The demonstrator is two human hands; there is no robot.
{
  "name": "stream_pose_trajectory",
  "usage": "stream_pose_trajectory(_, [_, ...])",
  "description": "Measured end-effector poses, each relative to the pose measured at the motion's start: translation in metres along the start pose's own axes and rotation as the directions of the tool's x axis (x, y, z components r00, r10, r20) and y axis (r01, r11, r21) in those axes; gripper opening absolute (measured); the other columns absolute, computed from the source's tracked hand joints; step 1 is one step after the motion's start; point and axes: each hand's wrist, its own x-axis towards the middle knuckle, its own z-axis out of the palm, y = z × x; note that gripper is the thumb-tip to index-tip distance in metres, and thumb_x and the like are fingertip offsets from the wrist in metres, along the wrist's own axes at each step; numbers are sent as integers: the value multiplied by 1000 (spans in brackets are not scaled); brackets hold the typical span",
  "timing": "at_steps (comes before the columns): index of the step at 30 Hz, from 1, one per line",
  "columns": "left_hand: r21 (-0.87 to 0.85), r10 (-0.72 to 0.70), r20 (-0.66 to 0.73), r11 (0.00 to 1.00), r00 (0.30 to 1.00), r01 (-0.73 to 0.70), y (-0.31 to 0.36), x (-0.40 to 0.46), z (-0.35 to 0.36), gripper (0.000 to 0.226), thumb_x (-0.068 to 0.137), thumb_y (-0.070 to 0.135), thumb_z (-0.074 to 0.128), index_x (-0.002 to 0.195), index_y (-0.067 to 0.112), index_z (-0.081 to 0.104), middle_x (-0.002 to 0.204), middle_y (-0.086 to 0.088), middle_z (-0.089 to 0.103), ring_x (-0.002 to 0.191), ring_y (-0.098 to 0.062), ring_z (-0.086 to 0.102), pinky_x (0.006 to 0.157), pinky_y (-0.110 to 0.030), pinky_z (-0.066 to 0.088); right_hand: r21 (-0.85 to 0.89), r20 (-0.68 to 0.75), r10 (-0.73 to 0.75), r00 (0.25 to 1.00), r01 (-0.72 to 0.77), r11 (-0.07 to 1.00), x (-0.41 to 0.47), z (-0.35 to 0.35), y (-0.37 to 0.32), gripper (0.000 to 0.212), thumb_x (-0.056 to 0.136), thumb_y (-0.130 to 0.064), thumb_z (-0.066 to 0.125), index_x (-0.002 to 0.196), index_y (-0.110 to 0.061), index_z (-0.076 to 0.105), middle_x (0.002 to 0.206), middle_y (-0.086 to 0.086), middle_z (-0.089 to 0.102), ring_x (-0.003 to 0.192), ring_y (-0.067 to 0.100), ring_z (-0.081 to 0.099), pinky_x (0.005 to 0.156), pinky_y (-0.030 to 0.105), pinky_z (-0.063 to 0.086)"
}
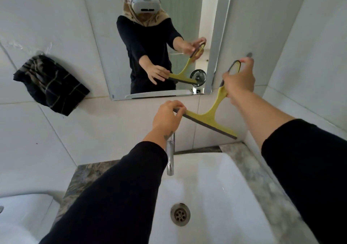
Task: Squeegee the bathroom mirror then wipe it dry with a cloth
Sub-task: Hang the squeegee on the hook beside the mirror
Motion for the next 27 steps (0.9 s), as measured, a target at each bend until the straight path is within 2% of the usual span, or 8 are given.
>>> stream_pose_trajectory(4, [-148,37,37,988,999,-31,18,17,31,11,92,19,58,96,24,67,90,4,66,84,-14,61,72,-19,47,-51,-65,-43,997,40,998,40,-19,7,42,84,-18,63,121,-29,45,76,-6,51,65,22,60,72,47,59])
stream_pose_trajectory(7, [-192,43,37,981,998,-35,22,30,64,9,91,19,59,90,26,64,84,4,68,80,-14,65,68,-17,49,-18,-53,-10,999,9,1000,71,-24,24,44,80,-20,64,120,-27,49,94,3,63,77,26,67,75,47,59])
stream_pose_trajectory(11, [-245,22,75,970,997,-3,22,49,110,10,90,16,62,87,24,67,86,4,68,80,-14,66,72,-19,52,-44,-14,-5,1000,4,999,115,-29,46,40,79,-18,68,117,-26,54,89,0,64,88,26,67,79,47,58])
stream_pose_trajectory(14, [-201,86,50,977,995,-75,21,63,137,9,89,14,64,92,19,70,93,2,61,77,-3,60,77,-14,51,-26,0,-20,1000,20,999,145,-27,58,40,79,-15,71,114,-26,57,71,-9,59,83,21,66,80,46,58])
stream_pose_trajectory(16, [-166,136,48,978,990,-127,19,70,150,12,88,14,65,97,20,70,96,6,58,76,3,57,75,-8,47,-6,14,-18,1000,18,1000,161,-24,65,39,80,-13,73,113,-28,57,71,-10,59,76,18,64,78,46,59])
stream_pose_trajectory(21, [32,239,148,969,960,-246,7,87,168,27,90,24,63,116,30,63,110,9,57,90,-6,55,80,-20,45,16,65,-52,997,51,999,192,-14,76,39,79,-11,74,104,-32,55,72,-7,60,79,21,67,77,47,59])
stream_pose_trajectory(24, [95,246,172,960,954,-265,4,95,174,32,91,27,61,122,31,59,114,7,54,97,-13,57,87,-26,48,9,61,-87,994,86,996,203,-8,80,40,78,-10,75,110,-28,58,68,-9,57,72,18,64,73,38,58])
stream_pose_trajectory(27, [132,207,209,962,956,-237,1,100,181,37,91,31,60,128,32,55,118,7,53,102,-14,56,90,-27,47,8,44,-94,995,94,996,208,-1,85,42,79,-8,73,115,-24,57,65,-11,51,58,7,53,54,18,47])
